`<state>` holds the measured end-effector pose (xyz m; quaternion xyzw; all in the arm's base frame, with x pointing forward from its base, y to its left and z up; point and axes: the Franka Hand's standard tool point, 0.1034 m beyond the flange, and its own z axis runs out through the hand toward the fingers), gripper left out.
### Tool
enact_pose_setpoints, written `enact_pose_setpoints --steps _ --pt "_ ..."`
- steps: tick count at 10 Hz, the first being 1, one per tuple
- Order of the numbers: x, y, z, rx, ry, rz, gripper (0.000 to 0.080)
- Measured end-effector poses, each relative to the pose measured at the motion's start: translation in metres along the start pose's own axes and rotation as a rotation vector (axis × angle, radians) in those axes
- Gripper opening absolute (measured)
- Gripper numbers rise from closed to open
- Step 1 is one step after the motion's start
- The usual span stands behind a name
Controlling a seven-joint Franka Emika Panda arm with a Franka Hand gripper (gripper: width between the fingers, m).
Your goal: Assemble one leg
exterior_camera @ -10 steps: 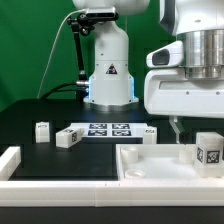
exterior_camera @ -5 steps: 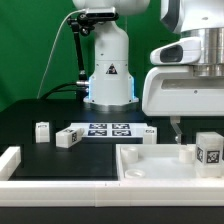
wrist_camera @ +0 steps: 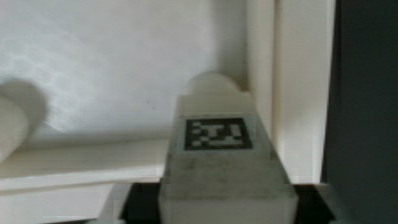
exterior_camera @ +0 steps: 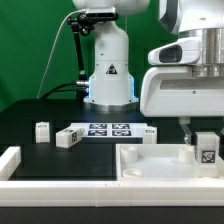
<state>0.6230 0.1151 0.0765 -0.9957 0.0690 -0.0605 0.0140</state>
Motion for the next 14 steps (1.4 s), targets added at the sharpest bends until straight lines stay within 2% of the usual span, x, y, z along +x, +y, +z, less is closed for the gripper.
enact_pose_setpoints --steps 1,3,5,8,10,12,14 --pt "0.0 0.0 0.0 0.001 0.0 0.014 0.0291" --pt "0.0 0.002 0.0 -0.002 0.006 0.248 0.0291" --pt "-0.001 0.011 0.001 -0.012 0.041 0.41 0.0292" --pt "-0.001 0.026 0.0 -0.062 0.076 0.625 0.0303" --pt "-0.001 0.029 0.0 -0.068 0.076 0.644 0.0305" --pt "-0.001 0.029 0.0 -0.068 0.076 0.644 0.0611" --pt "-0.001 0.029 0.0 -0.068 0.076 0.644 0.0639"
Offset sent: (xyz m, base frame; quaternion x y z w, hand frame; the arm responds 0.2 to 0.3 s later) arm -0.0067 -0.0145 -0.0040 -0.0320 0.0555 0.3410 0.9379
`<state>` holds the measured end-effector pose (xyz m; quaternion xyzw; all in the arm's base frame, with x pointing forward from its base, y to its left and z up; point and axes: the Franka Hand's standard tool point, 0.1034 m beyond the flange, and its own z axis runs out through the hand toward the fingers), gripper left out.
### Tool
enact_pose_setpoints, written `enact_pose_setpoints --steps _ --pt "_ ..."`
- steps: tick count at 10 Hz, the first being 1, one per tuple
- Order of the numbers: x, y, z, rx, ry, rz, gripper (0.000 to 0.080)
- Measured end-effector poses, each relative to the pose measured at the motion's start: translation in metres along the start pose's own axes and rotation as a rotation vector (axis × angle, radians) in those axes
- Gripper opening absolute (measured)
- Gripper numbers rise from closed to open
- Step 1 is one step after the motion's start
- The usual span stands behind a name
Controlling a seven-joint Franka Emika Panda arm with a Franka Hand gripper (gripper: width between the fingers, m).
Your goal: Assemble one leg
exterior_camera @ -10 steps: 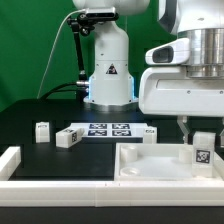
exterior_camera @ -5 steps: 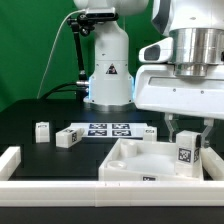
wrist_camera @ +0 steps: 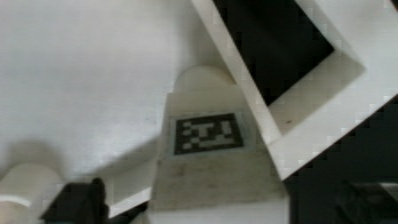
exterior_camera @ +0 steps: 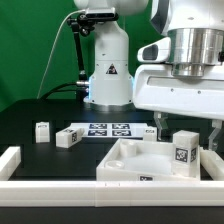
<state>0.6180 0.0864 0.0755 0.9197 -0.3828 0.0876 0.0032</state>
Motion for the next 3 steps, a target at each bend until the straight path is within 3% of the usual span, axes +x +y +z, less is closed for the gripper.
enact_pose_setpoints --steps 3 --pt "0.0 0.0 0.0 0.0 0.0 0.0 0.0649"
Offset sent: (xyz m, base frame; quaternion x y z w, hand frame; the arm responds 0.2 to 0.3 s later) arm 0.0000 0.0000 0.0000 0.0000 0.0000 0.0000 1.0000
